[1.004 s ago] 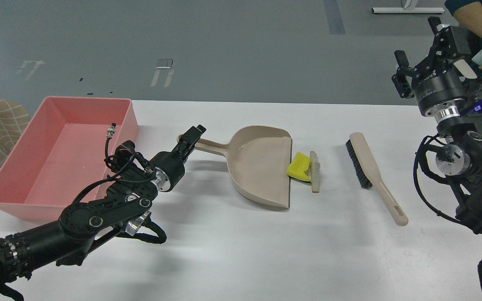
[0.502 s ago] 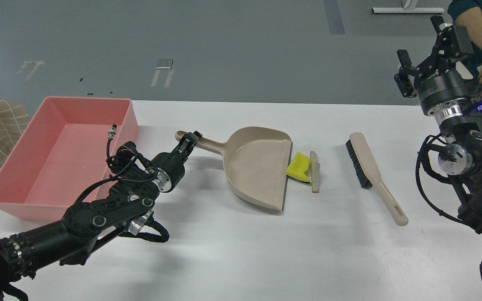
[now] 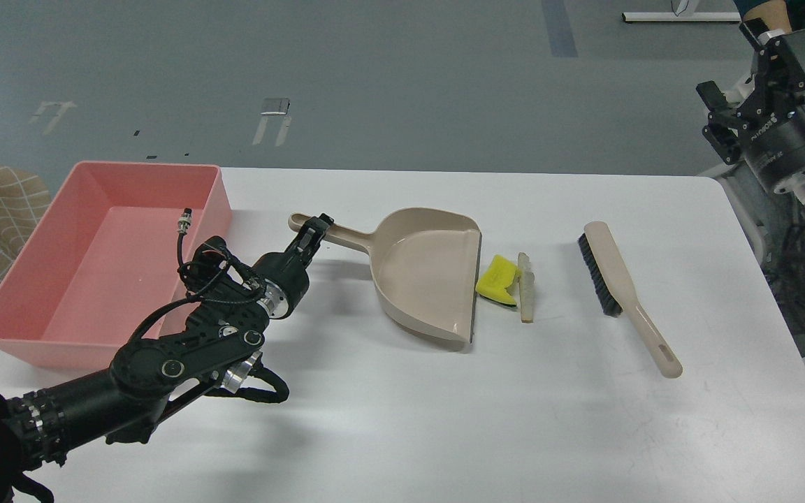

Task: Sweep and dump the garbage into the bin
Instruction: 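Grasp the wooden handle of the black-bristle brush with the right gripper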

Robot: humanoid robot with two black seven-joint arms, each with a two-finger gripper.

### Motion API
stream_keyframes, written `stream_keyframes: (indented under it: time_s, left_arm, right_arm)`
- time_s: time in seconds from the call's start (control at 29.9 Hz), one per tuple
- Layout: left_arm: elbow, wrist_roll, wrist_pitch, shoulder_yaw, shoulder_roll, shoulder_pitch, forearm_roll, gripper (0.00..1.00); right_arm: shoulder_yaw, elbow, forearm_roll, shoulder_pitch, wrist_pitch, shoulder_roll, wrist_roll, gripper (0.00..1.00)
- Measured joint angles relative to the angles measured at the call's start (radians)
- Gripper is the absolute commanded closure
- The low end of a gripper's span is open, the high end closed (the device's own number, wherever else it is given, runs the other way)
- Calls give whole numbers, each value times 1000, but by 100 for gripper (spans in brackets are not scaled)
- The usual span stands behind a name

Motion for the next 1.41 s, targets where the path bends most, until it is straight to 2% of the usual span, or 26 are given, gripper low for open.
stream_keyframes:
  time_s: [0.23,0.4,0.5,0.74,0.94,1.3,1.41]
  left_arm:
    - [-1,-6,5,0,-1,-4,4,100]
    - [-4,-13,5,1,2,-4,7,100]
    - [-7,-34,5,3,0,-3,11,100]
    - [-16,-49,5,2,-2,2,14,100]
    - [-17,-59,5,2,-1,3,14,100]
    - [-17,-74,5,1,-6,5,14,100]
    - [-17,-80,5,2,-7,7,14,100]
  right_arm:
    - [-211,170,-227,-3,4,-262,0,0]
    - [-297,229,-384,-15,9,-368,0,0]
    - [-343,243,-429,-20,9,-394,0,0]
    - [-429,248,-496,-48,-7,-378,-2,1]
    - [-438,254,-556,-61,-25,-299,-36,3]
    - [-443,266,-630,-62,-27,-236,-115,3]
    - [-443,267,-645,-62,-28,-219,-127,6]
